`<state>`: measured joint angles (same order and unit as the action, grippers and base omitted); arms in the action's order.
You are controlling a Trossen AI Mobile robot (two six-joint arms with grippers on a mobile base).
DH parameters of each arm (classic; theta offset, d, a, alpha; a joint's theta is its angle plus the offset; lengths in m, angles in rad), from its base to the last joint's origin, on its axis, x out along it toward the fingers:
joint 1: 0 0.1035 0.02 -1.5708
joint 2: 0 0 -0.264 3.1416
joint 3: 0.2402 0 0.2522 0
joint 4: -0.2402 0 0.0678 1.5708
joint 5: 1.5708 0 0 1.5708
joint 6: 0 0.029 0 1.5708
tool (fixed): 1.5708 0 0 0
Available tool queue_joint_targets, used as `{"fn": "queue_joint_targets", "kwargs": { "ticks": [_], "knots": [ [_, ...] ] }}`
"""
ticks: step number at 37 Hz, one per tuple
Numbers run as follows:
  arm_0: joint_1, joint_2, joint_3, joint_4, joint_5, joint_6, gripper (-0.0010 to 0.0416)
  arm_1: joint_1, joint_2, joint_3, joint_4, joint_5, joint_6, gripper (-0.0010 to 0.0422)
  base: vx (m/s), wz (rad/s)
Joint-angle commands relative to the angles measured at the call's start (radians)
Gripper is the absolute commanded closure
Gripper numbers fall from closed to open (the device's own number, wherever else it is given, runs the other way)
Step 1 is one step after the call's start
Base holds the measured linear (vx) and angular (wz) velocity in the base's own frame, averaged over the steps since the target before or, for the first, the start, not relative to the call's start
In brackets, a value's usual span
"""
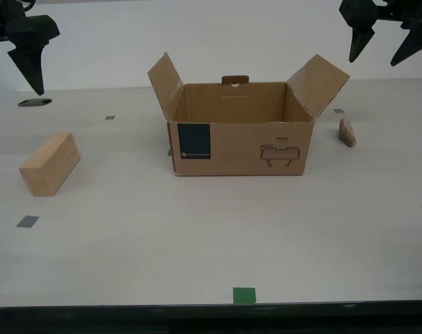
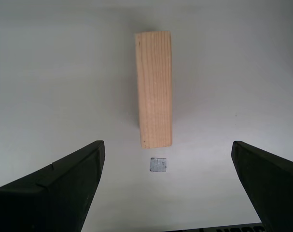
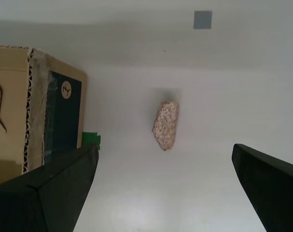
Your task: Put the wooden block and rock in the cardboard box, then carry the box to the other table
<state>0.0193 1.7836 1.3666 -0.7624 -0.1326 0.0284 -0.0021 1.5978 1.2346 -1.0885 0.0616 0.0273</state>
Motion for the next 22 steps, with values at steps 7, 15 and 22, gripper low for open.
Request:
{"fn": "queue_joint_targets", "kwargs": {
  "ticks": [7,15,22],
  "knots": [
    [0.002,0.146,0.084,-0.012,-0.009,-0.003,0.0019,0.0,0.0,-0.003,-0.002,-0.001,-0.001,0.0053,0.0,0.0],
    [0.002,0.246,0.155,-0.037,-0.009,-0.003,0.0019,0.0,0.0,-0.005,-0.005,-0.001,-0.008,0.0053,0.0,0.0],
    [0.005,0.324,0.192,-0.058,-0.009,-0.004,0.0019,0.0,0.0,-0.008,-0.005,-0.001,-0.008,0.0053,0.0,0.0]
  ]
}}
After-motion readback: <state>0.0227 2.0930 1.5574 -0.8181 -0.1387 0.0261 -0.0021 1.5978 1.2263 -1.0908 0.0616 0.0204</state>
